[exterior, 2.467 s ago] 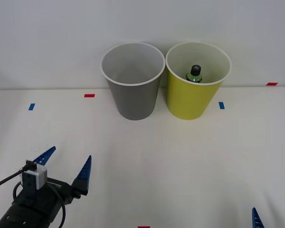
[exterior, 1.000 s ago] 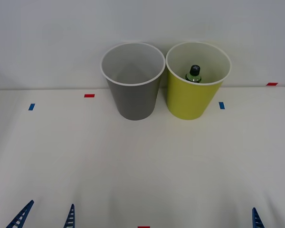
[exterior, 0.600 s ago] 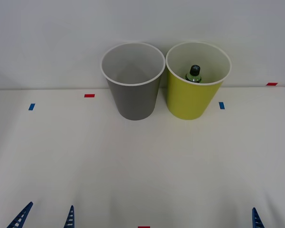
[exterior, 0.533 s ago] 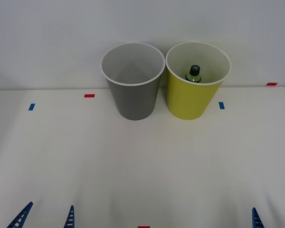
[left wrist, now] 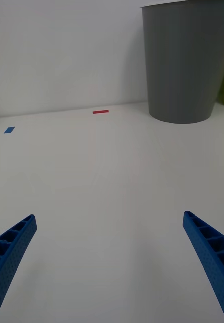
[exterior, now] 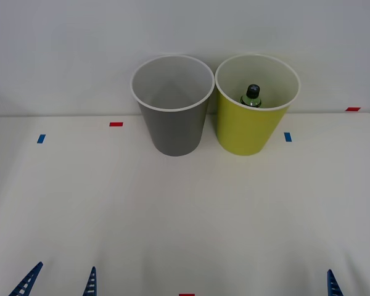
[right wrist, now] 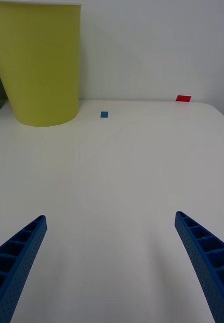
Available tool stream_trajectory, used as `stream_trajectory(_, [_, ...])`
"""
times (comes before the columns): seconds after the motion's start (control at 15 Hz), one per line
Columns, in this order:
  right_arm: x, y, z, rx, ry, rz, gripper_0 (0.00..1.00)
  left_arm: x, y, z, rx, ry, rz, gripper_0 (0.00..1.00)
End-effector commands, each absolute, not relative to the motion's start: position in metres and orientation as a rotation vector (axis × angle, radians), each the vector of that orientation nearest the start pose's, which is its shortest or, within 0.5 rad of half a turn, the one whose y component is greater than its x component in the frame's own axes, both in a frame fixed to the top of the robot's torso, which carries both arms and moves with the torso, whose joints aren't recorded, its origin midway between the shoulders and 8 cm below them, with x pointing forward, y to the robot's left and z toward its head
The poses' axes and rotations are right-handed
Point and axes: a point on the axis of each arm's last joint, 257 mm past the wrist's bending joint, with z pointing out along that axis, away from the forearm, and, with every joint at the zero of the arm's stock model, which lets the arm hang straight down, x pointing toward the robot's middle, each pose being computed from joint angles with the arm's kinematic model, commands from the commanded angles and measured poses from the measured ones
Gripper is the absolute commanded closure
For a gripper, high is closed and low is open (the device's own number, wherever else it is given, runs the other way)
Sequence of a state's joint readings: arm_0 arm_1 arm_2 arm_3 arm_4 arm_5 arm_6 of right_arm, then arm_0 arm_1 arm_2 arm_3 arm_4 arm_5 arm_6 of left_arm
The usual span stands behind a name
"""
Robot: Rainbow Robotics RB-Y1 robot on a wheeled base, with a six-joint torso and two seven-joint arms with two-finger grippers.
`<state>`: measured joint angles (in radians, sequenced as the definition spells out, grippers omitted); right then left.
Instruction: Put cans in the gray bin and PET bottles in the light green bin.
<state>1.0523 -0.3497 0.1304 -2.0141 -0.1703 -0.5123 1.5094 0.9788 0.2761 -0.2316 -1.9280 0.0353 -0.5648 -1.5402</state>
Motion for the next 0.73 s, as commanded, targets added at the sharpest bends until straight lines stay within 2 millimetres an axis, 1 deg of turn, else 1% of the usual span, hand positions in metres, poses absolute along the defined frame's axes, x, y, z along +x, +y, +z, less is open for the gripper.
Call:
stream_trajectory(0.07, [0.2224,-0.3115,-0.2710,0.006,1.670,-0.060,0.12,0.2351,0.2514,-0.2873,0.082,1.631,0.010,0.00])
stream_trajectory(0.73, [0.2224,-0.3115,-0.2710,0.006,1.670,-0.060,0.12,0.2351,0.2514,-0.2873,0.082,1.631,0.010,0.00])
